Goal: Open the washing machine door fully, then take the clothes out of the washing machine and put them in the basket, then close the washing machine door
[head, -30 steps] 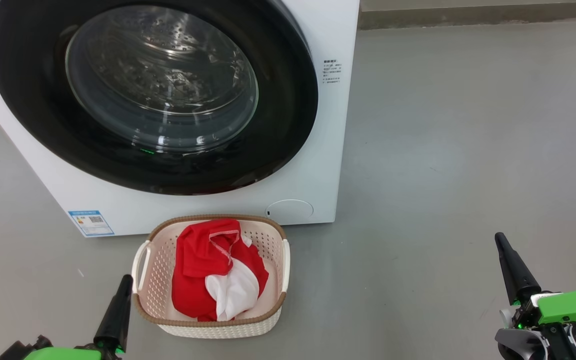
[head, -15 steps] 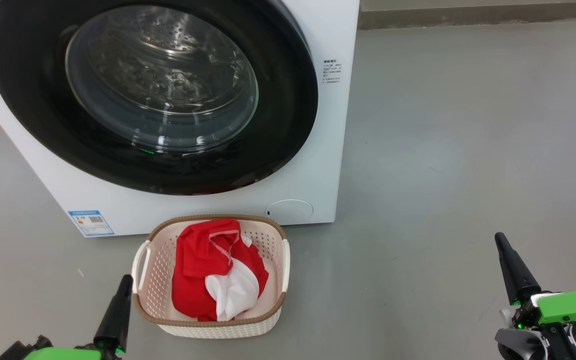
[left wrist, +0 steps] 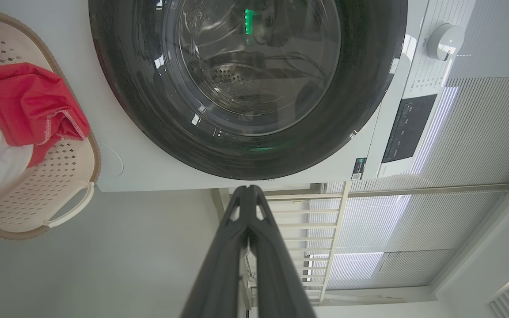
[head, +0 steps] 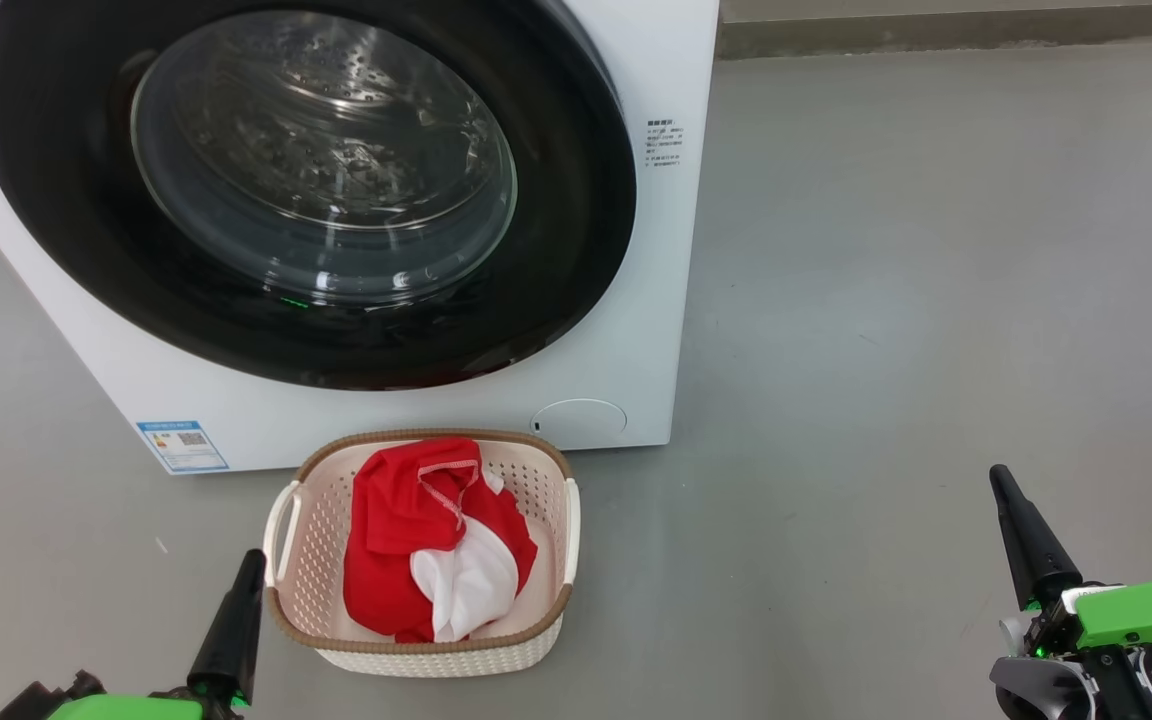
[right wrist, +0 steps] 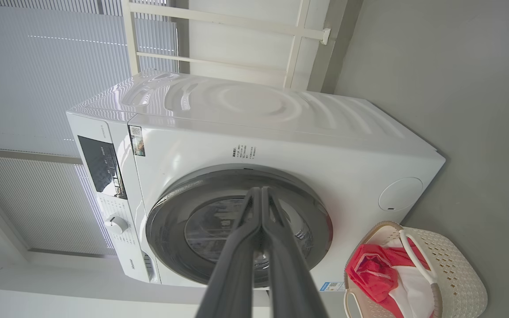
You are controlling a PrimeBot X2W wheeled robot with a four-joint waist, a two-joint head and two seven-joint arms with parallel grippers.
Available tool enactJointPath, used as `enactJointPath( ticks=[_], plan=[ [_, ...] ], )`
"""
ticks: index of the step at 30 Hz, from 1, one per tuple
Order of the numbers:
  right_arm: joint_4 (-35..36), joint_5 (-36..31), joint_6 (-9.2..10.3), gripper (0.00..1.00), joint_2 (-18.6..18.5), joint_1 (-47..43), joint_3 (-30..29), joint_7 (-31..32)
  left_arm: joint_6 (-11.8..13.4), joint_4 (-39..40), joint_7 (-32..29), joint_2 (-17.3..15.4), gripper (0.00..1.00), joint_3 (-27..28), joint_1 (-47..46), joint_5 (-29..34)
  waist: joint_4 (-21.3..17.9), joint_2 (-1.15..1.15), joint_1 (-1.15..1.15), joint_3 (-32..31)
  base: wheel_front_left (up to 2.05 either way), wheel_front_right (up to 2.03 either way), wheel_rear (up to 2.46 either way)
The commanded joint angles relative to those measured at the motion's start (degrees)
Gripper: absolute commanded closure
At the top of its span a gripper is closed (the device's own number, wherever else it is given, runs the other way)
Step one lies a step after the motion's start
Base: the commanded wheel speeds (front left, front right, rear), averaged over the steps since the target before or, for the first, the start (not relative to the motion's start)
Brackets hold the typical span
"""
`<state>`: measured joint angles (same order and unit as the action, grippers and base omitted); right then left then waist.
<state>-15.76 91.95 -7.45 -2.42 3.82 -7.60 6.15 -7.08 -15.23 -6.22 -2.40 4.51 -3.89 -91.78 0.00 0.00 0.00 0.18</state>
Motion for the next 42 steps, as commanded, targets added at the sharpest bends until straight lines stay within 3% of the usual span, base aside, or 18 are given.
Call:
enactJointPath(
  ticks=[1,42],
  plan=[
    [1.74,0.21,-0.03,1.00,-0.46,2.37,1.07,0.35,-0.41,1.19,-0.27,-0.48,1.00,2.01,-2.30,-0.39,0.00,0.00,0.00,0.00,0.00,0.00,0.00],
    [1.74,0.21,-0.03,1.00,-0.45,2.37,1.07,0.34,-0.41,1.19,-0.26,-0.48,1.00,2.01,-2.30,-0.39,0.00,0.00,0.00,0.00,0.00,0.00,0.00]
  ],
)
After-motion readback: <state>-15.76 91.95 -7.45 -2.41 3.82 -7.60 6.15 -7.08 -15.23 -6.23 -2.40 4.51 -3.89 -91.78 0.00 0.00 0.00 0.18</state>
